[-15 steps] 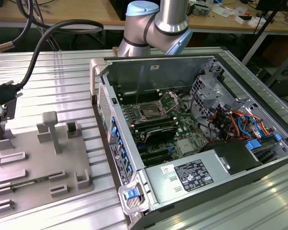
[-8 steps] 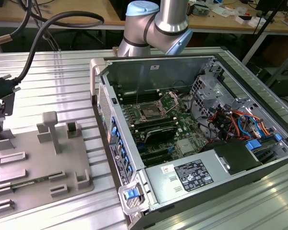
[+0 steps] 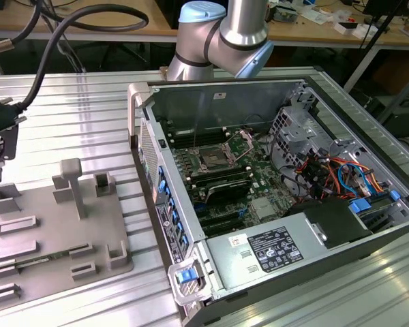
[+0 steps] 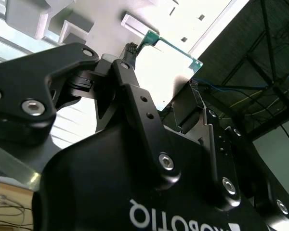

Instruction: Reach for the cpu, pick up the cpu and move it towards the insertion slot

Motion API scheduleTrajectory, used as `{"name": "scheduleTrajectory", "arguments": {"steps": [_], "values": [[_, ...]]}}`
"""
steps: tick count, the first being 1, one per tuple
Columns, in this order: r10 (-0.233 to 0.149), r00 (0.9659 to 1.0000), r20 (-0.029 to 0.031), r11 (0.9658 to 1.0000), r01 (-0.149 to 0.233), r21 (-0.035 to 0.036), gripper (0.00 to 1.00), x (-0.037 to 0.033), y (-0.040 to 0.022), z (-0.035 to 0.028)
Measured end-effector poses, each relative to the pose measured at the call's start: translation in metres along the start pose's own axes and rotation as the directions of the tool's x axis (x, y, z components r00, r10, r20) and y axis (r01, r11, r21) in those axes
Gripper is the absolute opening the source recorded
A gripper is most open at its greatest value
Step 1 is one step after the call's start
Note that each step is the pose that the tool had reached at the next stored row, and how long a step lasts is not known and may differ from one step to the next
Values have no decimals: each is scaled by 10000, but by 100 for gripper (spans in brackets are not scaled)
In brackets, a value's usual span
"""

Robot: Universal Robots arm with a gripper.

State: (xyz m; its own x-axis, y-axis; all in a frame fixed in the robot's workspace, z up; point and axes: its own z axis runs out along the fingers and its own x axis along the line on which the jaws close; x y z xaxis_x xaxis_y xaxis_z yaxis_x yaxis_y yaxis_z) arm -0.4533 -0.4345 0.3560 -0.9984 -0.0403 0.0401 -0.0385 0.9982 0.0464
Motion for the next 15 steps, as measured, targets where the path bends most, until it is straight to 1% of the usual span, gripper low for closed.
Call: {"name": "scheduleTrajectory", "arguments": {"steps": [6,9,11,15], "values": [[0,10000,0,10000,0,0,55,3,3,-66],[0,10000,1,10000,0,-1,55,5,6,-126],[0,10000,2,10000,0,-2,55,6,7,-149],[0,10000,2,10000,0,-1,55,9,10,-220]]}}
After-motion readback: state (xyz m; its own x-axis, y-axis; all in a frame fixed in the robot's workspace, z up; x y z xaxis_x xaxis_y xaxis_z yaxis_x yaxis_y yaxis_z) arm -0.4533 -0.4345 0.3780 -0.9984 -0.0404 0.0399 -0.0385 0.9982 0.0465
